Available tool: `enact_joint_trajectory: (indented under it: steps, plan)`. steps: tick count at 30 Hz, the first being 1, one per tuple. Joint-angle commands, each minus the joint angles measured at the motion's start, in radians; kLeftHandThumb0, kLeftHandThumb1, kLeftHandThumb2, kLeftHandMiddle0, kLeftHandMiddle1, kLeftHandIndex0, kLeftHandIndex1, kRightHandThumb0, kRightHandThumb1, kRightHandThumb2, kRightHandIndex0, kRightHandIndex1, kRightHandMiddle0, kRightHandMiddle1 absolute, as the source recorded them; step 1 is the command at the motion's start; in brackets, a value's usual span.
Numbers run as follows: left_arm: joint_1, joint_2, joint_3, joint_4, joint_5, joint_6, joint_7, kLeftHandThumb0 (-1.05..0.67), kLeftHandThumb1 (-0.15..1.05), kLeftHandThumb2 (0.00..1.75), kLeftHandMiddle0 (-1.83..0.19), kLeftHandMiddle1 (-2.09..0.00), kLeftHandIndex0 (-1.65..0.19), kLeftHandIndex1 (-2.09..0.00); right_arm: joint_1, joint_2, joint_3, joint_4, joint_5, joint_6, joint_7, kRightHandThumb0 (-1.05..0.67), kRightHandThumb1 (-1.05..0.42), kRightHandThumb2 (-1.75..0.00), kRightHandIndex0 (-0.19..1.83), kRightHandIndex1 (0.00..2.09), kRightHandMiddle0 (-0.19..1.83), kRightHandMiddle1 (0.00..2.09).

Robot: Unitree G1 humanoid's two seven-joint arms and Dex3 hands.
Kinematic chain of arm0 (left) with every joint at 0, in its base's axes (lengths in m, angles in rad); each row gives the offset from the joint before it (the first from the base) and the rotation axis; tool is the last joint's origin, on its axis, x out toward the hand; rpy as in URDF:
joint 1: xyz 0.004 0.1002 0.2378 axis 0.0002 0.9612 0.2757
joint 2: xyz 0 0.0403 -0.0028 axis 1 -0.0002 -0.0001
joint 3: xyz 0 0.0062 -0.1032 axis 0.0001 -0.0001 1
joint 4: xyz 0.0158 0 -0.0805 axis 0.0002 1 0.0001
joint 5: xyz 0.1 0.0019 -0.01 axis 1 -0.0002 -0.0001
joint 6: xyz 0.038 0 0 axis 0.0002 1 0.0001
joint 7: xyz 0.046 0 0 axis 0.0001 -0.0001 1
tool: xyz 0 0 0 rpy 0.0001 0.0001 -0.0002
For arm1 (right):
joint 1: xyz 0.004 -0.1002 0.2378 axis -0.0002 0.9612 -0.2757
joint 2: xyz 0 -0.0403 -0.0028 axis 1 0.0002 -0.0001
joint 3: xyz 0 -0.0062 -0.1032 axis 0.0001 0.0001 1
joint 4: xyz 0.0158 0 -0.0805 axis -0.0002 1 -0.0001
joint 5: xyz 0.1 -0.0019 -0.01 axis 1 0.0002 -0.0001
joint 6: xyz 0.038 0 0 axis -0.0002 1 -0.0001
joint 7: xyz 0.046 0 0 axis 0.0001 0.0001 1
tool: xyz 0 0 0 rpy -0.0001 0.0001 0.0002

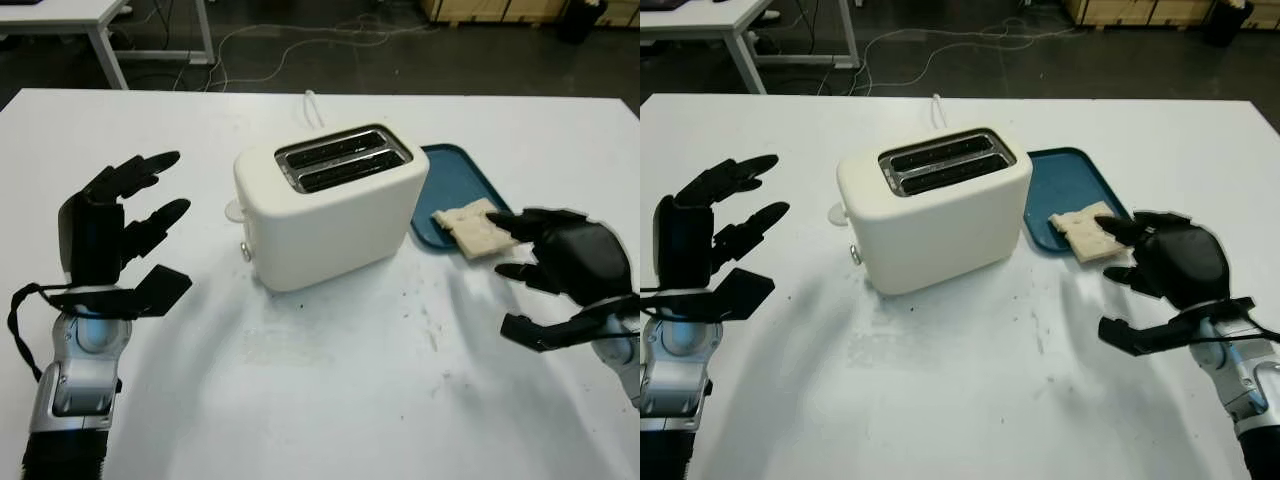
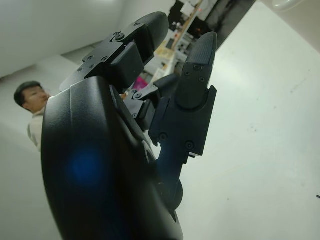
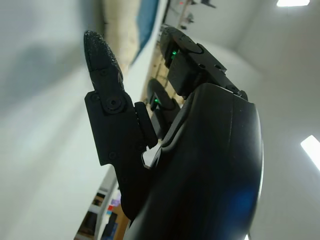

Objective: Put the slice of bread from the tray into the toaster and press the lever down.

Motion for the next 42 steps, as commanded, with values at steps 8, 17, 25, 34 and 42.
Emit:
enact_joint_trajectory:
  steps: [8,17,25,34,42]
  plan:
    - [0.008,-0.002,-0.005,-0.01,0.0,-0.004,0.003,-0.38,0.91,0.0,-0.59,-0.83,-0.79,-0.16,-0.123,-0.004,0.106,0.187,-0.011,0.014,-0.063,-0.53,-0.86,-0.01,0.42,0.0,0.43,0.0]
    - [0.014,-0.004,-0.009,-0.019,-0.007,0.004,-0.007,-0.38,0.91,0.0,-0.6,-0.83,-0.81,-0.15,-0.222,0.003,0.222,0.335,-0.06,0.043,-0.219,-0.53,-0.9,-0.01,0.43,0.01,0.43,0.0]
    - [0.013,-0.006,-0.005,-0.027,-0.002,0.004,0.001,-0.38,0.91,0.0,-0.6,-0.85,-0.82,-0.14,-0.229,-0.017,0.264,0.329,-0.072,0.049,-0.297,-0.48,-0.91,0.0,0.46,0.01,0.46,0.01]
    - [0.015,-0.003,0.001,-0.047,-0.001,0.008,0.0,-0.38,0.91,0.0,-0.6,-0.88,-0.84,-0.14,-0.199,-0.079,0.287,0.234,-0.104,0.04,-0.345,-0.43,-0.91,0.0,0.58,0.04,0.54,0.03]
    - [0.017,-0.002,0.004,-0.044,-0.009,-0.007,0.001,-0.39,0.91,0.0,-0.61,-0.88,-0.85,-0.13,-0.229,-0.08,0.337,0.301,-0.157,0.037,-0.452,-0.3,-0.92,-0.1,0.95,0.13,0.88,0.11]
